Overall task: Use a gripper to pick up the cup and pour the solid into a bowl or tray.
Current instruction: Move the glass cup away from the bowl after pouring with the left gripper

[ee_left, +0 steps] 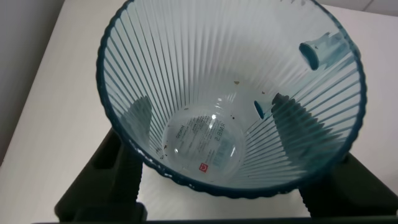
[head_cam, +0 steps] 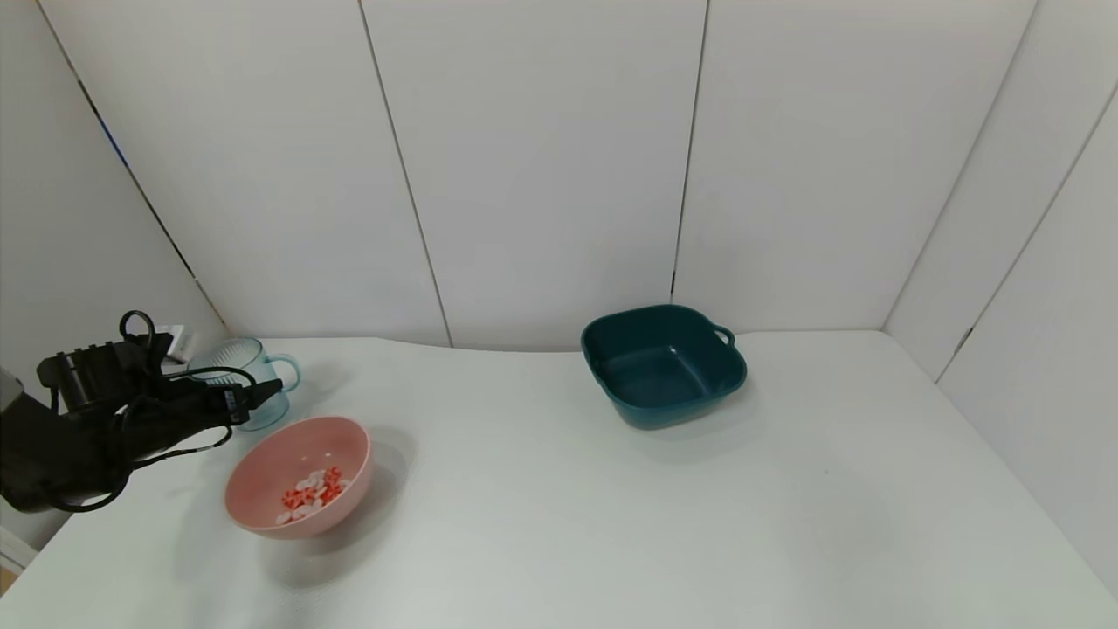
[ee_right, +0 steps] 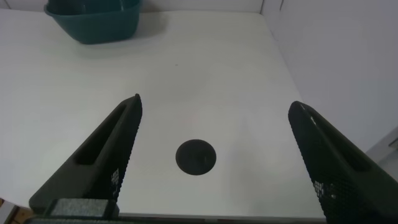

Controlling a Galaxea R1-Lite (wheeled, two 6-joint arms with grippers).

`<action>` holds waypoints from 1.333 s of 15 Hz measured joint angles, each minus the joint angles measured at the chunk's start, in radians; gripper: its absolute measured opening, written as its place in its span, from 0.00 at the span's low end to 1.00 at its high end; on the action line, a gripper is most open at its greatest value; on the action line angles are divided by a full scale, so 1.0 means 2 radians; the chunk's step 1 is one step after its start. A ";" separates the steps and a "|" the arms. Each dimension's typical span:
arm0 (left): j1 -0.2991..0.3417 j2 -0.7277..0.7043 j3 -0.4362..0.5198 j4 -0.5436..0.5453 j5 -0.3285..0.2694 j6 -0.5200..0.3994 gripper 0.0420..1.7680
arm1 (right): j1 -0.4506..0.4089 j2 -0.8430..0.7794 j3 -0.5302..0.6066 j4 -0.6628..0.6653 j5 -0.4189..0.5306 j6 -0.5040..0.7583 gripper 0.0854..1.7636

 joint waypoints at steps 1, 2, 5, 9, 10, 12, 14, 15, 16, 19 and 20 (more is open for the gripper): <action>-0.001 0.001 0.000 0.000 0.000 0.000 0.81 | 0.000 0.001 0.000 0.000 0.000 0.000 0.97; -0.001 0.002 0.000 0.000 0.000 0.000 0.83 | 0.000 0.001 0.000 0.000 0.000 0.000 0.97; 0.000 0.002 0.000 0.000 0.000 -0.002 0.87 | 0.000 0.001 -0.001 0.000 0.000 0.000 0.97; 0.000 0.000 0.001 0.003 0.003 -0.002 0.91 | 0.000 -0.001 0.000 0.000 0.000 0.000 0.97; -0.001 -0.002 0.002 0.004 0.004 -0.002 0.92 | 0.000 -0.001 0.000 0.000 0.000 0.000 0.97; -0.001 -0.006 0.004 0.006 0.005 -0.002 0.93 | 0.000 -0.001 0.000 0.000 0.000 0.000 0.97; -0.001 -0.011 0.009 0.007 0.005 -0.002 0.94 | 0.000 -0.001 0.000 0.000 0.000 0.000 0.97; 0.000 -0.014 0.014 0.007 0.005 -0.002 0.94 | 0.000 0.000 0.000 0.000 0.000 0.000 0.97; 0.000 -0.019 0.019 0.007 0.005 -0.001 0.95 | 0.000 0.000 -0.001 0.000 0.000 0.000 0.97; 0.001 -0.037 0.041 0.008 0.006 0.002 0.95 | 0.000 0.001 -0.001 0.000 0.000 0.000 0.97; 0.002 -0.045 0.048 0.008 0.006 0.002 0.96 | 0.000 0.001 -0.001 0.000 0.000 0.000 0.97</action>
